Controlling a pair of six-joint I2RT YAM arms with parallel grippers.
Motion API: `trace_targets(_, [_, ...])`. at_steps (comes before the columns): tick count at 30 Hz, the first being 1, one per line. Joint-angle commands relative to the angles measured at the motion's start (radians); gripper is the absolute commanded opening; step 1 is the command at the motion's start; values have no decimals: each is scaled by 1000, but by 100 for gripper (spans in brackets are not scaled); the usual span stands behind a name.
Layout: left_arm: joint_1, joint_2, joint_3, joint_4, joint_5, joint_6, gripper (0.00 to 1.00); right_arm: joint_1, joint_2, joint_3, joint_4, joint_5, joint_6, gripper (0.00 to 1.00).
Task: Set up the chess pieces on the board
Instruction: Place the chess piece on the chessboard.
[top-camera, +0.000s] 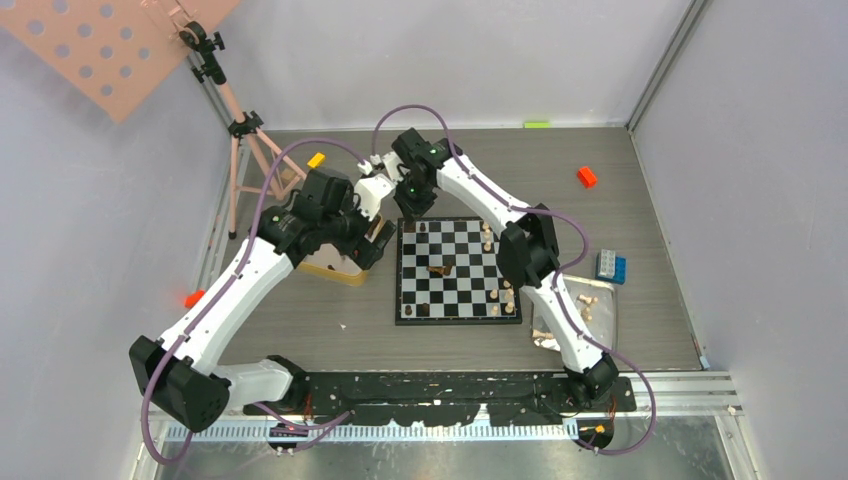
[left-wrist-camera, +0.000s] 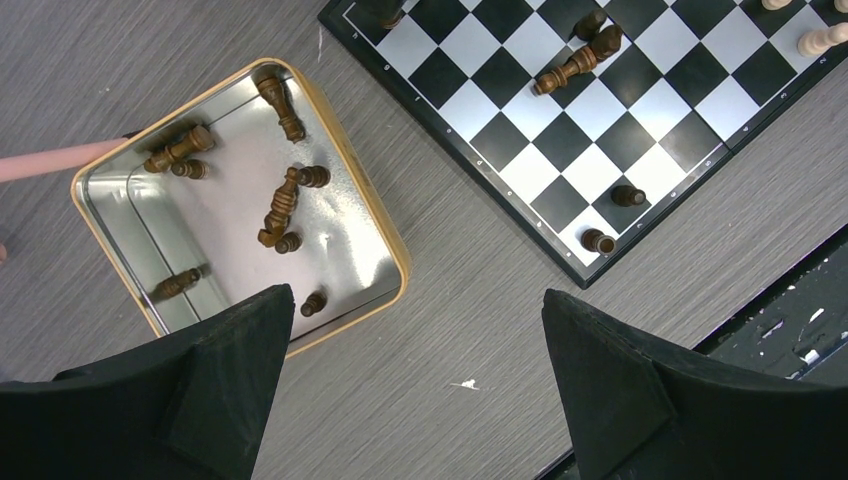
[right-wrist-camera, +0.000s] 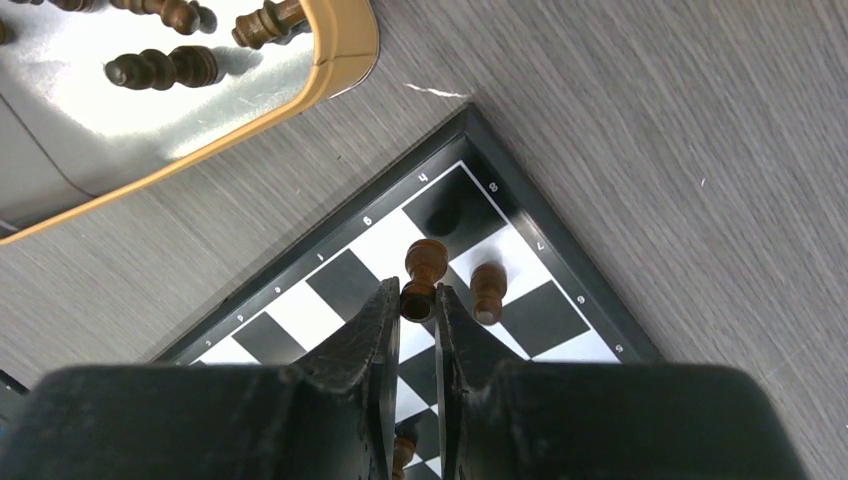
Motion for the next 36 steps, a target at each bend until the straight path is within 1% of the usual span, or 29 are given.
trace_targets(1, [4, -30, 41, -1, 19, 2, 99, 5, 27, 81, -14, 8, 13, 4])
trace_targets(15, [5, -25, 37, 0, 19, 5, 99, 7, 68, 114, -2, 31, 2, 5])
trace_targets(17, [4, -26, 35, 1, 19, 6, 99, 8, 68, 113, -3, 31, 1, 7])
trace_targets(21, [4, -26, 30, 6, 16, 9, 99, 9, 70, 114, -3, 37, -4, 14])
trace_targets(30, [6, -30, 30, 4, 14, 9, 99, 14, 81, 130, 3, 50, -7, 17])
trace_targets(32, [4, -29, 30, 4, 16, 9, 99, 15, 83, 131, 3, 51, -7, 19])
trace_targets(34, [6, -28, 30, 5, 16, 9, 99, 15, 83, 133, 4, 52, -6, 22])
trace_targets(36, [6, -29, 30, 4, 16, 8, 99, 16, 80, 133, 3, 52, -6, 27])
